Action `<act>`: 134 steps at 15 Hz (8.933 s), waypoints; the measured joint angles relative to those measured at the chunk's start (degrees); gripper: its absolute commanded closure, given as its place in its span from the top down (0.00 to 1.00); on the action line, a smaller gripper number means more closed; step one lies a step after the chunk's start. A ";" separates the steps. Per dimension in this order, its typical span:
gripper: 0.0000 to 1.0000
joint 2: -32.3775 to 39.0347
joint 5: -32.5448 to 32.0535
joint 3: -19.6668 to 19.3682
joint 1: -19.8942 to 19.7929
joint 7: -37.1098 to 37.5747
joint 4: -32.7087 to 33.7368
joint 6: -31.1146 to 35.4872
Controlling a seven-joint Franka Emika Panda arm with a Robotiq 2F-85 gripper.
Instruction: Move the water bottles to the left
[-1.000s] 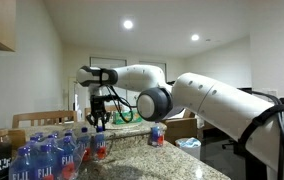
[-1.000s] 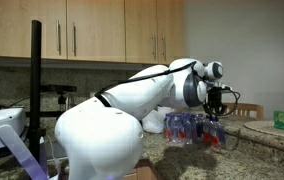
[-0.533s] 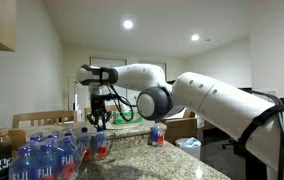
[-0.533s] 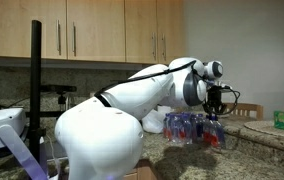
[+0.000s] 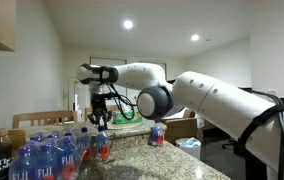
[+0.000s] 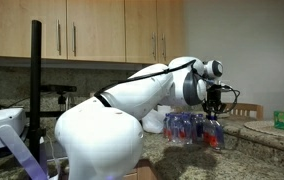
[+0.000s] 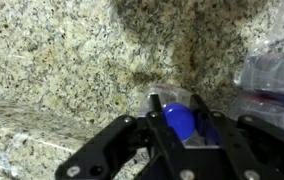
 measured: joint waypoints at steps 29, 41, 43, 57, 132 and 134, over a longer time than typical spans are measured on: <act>0.84 0.68 0.01 0.28 0.34 0.01 0.40 5.13; 1.00 0.72 0.01 0.19 -0.29 0.57 0.44 5.22; 1.00 0.59 0.01 0.06 -0.83 0.82 0.51 5.22; 1.00 -1.58 -0.01 -1.03 -12.30 0.75 2.33 -1.93; 1.00 -0.20 -4.42 -1.50 -28.94 -48.25 1.63 -0.05; 1.00 0.87 -4.42 -1.14 -26.46 -46.66 1.63 0.03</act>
